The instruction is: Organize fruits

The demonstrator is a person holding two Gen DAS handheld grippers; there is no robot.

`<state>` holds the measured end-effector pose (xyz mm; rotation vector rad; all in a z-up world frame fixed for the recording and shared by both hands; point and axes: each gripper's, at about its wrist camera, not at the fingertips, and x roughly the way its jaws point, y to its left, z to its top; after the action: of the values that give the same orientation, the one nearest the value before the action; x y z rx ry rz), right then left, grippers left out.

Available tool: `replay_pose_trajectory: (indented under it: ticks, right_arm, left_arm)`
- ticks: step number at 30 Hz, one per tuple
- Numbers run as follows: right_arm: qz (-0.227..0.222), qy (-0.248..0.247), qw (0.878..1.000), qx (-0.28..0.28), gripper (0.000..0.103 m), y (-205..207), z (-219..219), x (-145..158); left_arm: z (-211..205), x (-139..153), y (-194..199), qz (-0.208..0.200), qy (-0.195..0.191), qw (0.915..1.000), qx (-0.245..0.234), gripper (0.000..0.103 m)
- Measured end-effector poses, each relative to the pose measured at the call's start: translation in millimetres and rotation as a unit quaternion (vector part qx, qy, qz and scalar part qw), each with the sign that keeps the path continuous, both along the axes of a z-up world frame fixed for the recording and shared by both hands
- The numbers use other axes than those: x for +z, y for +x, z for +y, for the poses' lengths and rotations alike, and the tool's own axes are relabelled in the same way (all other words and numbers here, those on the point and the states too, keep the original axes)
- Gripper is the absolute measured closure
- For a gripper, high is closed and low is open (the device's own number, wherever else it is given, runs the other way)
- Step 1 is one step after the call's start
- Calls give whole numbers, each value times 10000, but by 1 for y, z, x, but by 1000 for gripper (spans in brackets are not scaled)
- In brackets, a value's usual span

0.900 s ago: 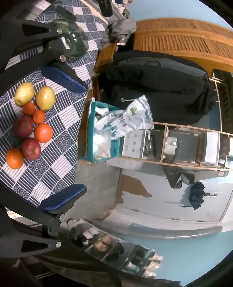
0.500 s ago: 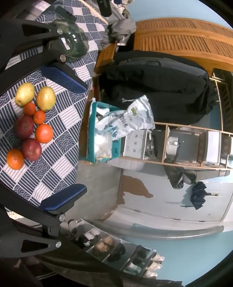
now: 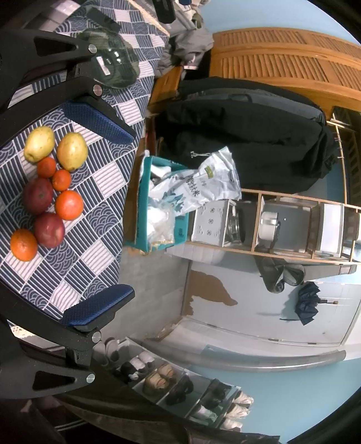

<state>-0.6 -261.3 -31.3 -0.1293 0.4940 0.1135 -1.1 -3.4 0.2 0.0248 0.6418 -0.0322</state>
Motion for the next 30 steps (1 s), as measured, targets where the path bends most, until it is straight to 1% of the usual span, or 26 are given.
replay_pose_trajectory:
  ticks: [2, 6, 7, 10, 30]
  right_arm:
    - [18, 4, 10000, 3, 4, 1, 0, 4]
    - [0, -28, 10000, 10, 4, 0, -2, -2]
    - [-4, -46, 10000, 20, 4, 0, 3, 5]
    - [-6, -47, 10000, 21, 4, 0, 3, 6]
    - [8, -66, 10000, 31, 4, 0, 3, 6]
  left_arm:
    - [-1, -1, -1, 2, -2, 10000, 13, 1]
    - [-1, -1, -2, 0, -8, 10000, 5, 1]
    - [0, -2, -1, -4, -4, 10000, 4, 1]
    - [0, -1, -1, 5, -8, 10000, 4, 1]
    - [-3, -4, -3, 12, -12, 10000, 11, 1]
